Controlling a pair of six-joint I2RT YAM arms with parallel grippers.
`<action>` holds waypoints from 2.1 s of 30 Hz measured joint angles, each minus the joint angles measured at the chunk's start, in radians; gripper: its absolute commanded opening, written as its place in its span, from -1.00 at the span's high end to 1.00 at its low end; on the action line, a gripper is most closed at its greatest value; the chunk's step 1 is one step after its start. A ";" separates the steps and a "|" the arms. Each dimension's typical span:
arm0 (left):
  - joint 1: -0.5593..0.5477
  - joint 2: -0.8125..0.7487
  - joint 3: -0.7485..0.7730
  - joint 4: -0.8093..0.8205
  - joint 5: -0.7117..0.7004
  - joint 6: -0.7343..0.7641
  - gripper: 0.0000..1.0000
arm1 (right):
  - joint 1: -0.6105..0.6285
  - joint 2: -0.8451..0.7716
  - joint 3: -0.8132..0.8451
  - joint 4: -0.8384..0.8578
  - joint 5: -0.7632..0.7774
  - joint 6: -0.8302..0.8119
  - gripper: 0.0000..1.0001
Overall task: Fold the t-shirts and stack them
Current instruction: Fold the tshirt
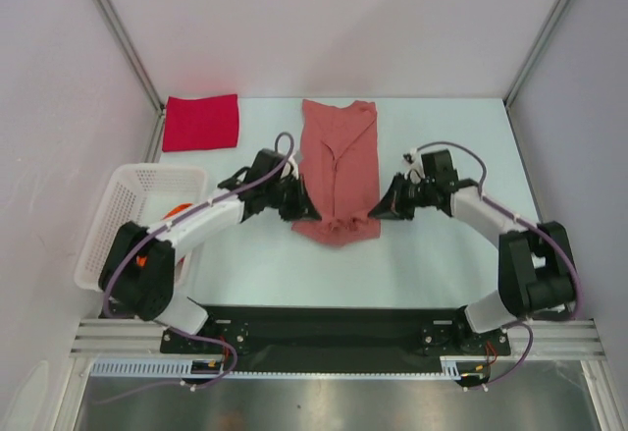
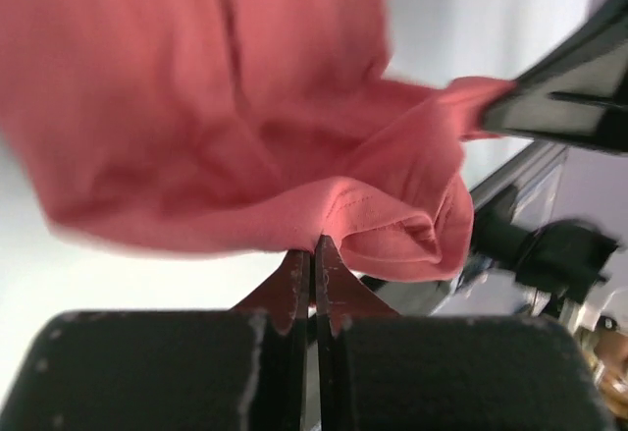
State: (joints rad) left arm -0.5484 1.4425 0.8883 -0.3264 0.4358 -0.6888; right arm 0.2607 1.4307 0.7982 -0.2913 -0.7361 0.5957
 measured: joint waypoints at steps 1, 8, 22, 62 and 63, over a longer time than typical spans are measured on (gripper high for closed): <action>0.003 0.033 0.060 -0.004 -0.005 0.000 1.00 | -0.013 0.043 0.059 -0.009 -0.003 -0.003 1.00; 0.100 0.348 0.441 -0.063 -0.015 0.032 0.99 | -0.076 0.378 0.393 -0.080 -0.012 -0.027 1.00; 0.293 0.694 0.800 -0.149 0.023 0.053 0.99 | -0.137 0.775 0.880 -0.215 -0.016 -0.050 1.00; 0.094 0.567 0.696 -0.201 -0.019 0.209 0.15 | 0.064 0.713 0.830 -0.277 -0.058 -0.113 0.38; 0.091 0.583 0.678 -0.193 -0.011 0.210 0.15 | 0.072 0.722 0.818 -0.262 -0.074 -0.110 0.43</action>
State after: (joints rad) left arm -0.4576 2.0251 1.5658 -0.5190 0.4248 -0.4786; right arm 0.3328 2.1525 1.6161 -0.5533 -0.8097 0.4858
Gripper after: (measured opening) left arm 0.428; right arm 0.320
